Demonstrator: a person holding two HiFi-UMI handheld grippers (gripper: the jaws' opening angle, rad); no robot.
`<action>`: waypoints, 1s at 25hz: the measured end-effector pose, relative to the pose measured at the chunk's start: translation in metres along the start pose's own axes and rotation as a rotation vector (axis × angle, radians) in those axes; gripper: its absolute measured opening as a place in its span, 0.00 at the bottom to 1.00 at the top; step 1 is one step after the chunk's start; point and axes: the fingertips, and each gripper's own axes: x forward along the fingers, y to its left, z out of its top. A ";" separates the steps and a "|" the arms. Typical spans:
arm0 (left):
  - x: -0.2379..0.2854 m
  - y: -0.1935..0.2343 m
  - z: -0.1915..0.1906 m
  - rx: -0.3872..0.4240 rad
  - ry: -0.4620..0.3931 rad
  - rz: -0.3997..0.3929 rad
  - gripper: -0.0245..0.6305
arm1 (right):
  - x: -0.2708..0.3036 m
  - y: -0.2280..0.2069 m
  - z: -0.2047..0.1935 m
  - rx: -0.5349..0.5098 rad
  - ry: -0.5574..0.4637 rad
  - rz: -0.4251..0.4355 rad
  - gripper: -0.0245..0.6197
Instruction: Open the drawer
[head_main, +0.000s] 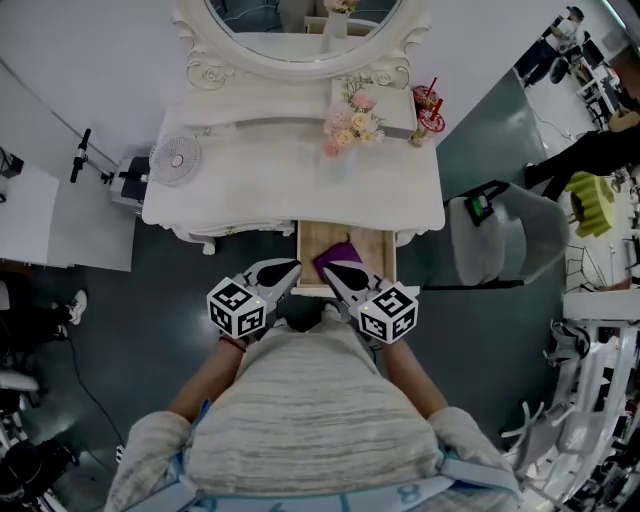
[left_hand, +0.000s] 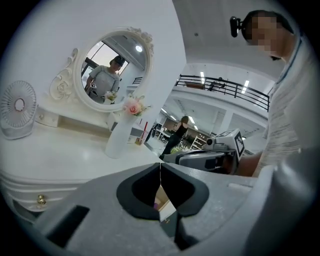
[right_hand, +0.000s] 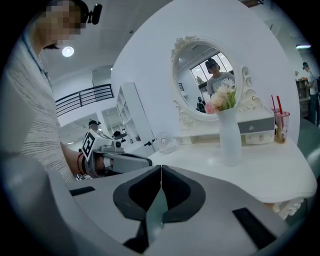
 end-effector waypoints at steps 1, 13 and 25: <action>-0.001 -0.004 0.005 0.009 -0.012 -0.009 0.06 | -0.002 0.000 0.006 -0.012 -0.014 -0.006 0.05; 0.007 -0.036 0.040 0.108 -0.083 -0.072 0.06 | -0.013 0.002 0.040 -0.034 -0.093 -0.008 0.05; 0.021 -0.051 0.053 0.139 -0.109 -0.112 0.06 | -0.026 -0.003 0.049 -0.086 -0.087 -0.006 0.05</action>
